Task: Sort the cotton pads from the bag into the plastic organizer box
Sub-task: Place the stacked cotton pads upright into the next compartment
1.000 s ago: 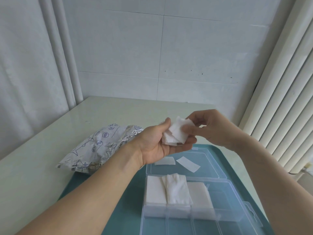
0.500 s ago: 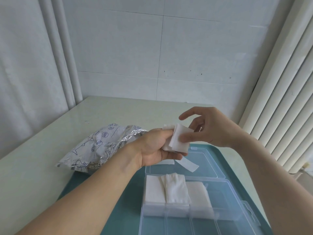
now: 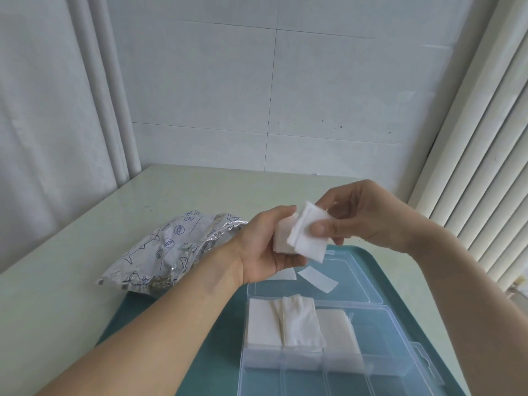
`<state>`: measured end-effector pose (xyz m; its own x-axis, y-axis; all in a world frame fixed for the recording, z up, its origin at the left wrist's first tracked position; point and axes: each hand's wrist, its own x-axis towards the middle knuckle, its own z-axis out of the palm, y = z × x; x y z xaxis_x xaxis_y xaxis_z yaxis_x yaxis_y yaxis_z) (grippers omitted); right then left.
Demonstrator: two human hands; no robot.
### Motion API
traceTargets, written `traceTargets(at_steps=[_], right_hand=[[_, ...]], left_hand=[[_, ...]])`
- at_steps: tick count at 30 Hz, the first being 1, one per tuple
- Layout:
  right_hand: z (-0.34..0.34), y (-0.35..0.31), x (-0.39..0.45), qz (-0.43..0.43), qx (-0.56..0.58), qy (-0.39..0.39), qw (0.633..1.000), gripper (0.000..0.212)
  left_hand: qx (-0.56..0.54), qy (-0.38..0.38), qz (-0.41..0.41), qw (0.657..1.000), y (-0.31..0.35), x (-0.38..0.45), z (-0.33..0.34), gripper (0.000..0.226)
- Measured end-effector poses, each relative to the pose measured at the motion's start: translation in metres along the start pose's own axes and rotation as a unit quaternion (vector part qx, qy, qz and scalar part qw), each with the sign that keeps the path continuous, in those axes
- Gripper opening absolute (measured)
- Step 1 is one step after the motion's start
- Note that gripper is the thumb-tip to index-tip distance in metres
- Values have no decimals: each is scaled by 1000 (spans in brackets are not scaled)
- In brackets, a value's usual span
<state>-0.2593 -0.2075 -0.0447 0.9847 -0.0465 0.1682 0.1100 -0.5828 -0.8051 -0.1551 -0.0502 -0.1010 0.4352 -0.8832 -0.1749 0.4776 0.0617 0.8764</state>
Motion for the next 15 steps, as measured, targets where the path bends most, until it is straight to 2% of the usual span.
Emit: traceTargets(at_steps=[2, 4, 6, 9, 10, 12, 14, 15], right_hand=[[5, -1, 1, 50, -94, -21, 994, 26], [14, -1, 4, 77, -148, 3, 986, 29], [20, 0, 6, 68, -164, 58, 983, 33], [23, 7, 10, 12, -195, 125, 973, 38], [23, 9, 11, -9, -203, 121, 972, 45], [27, 9, 12, -14, -198, 52, 979, 79], [34, 10, 12, -1, -218, -8, 976, 110], [37, 11, 14, 0, -235, -10, 972, 115]], left_hand=[[-16, -47, -32, 998, 1, -2, 2, 55], [-8, -107, -55, 993, 2, -7, 5, 66], [35, -106, -49, 993, 2, -9, 5, 56], [70, -33, -30, 997, -1, -9, 5, 32], [54, -8, -27, 998, -1, -7, 5, 27], [-13, 21, -12, 1000, -2, -4, 7, 15], [-41, 5, 13, 999, -1, -3, 7, 7], [-26, -16, 20, 999, -1, -4, 8, 8]])
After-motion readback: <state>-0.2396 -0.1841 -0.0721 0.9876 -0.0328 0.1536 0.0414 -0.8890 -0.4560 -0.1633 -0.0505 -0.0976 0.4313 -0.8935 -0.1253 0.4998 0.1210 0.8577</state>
